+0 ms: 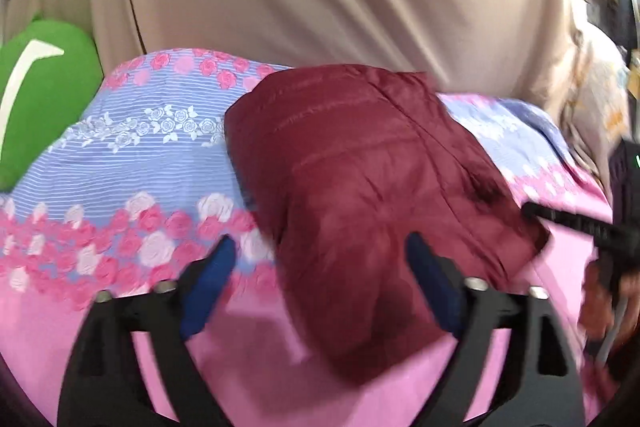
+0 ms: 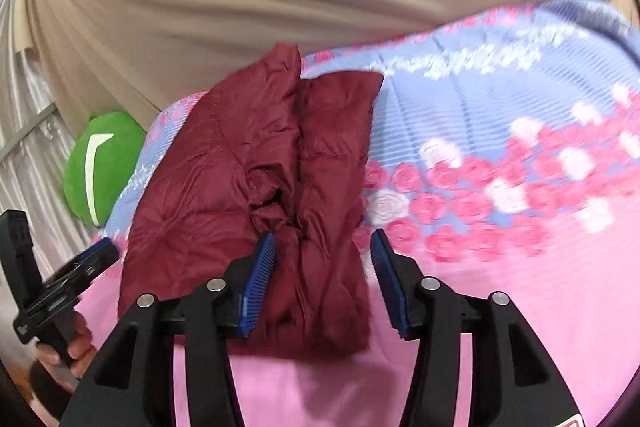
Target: Fold large clothes
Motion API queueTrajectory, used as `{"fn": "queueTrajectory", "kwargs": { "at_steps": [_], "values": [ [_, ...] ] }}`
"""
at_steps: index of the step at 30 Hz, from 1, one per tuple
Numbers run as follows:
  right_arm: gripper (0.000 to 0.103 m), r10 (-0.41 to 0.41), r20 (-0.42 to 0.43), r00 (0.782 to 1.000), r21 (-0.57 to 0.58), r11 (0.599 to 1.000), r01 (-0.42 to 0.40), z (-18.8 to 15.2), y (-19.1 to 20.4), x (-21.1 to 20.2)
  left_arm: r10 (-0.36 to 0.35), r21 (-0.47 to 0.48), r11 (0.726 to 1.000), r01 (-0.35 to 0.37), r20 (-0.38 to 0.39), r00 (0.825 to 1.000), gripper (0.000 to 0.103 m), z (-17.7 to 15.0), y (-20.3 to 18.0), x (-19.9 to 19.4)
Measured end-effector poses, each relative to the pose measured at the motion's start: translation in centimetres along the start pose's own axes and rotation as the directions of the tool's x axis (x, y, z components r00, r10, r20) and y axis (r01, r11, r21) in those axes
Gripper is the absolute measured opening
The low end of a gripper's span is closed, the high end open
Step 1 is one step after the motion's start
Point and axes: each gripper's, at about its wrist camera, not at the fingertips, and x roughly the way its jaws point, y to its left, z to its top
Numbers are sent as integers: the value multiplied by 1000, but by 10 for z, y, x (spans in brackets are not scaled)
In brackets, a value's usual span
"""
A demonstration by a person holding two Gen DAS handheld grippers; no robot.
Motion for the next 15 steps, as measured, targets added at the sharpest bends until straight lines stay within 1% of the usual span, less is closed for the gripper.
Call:
{"fn": "queueTrajectory", "kwargs": {
  "at_steps": [1, 3, 5, 8, 9, 10, 11, 12, 13, 14, 15],
  "values": [
    [57, 5, 2, 1000, -12, 1000, -5, -2, 0, -8, -12, 24, 1000, 13, -35, 999, 87, -10, -2, -7],
    [63, 20, -8, 1000, -23, 1000, -20, -4, 5, -9, -1, 51, 999, 6, -102, 995, 88, -28, -8, -8],
    [64, 35, -38, 999, -24, 999, -36, -6, 11, 0, 12, 64, 998, -2, -155, 988, 87, -39, -12, 1],
    [64, 21, -91, 996, -40, 999, -25, -3, 31, 28, 39, 72, 997, -27, -172, 984, 85, -45, -21, 13],
    [57, 9, -99, 995, -46, 999, -14, -2, 37, 33, 58, 78, 996, -45, -175, 983, 76, -44, -24, 16],
    [33, -8, -97, 995, -48, 999, 4, -2, 40, 37, 83, 78, 995, -70, -181, 980, 70, -42, -24, 21],
    [20, -3, -93, 996, -44, 999, -1, -1, 40, 36, 97, 76, 994, -84, -199, 975, 63, -40, -23, 25],
    [12, 16, -88, 996, -32, 999, -19, 1, 39, 32, 97, 58, 995, -87, -206, 974, 54, -38, -20, 26],
    [7, 47, -73, 996, -2, 999, -47, 4, 35, 26, 93, 43, 995, -86, -213, 973, 50, -35, -16, 26],
    [6, 55, -66, 996, 13, 998, -54, 4, 32, 21, 110, 49, 994, -102, -219, 970, 44, -33, -15, 28],
    [4, 51, -65, 997, 16, 999, -50, 3, 31, 17, 128, 56, 991, -119, -221, 967, 41, -33, -12, 29]
  ]
}}
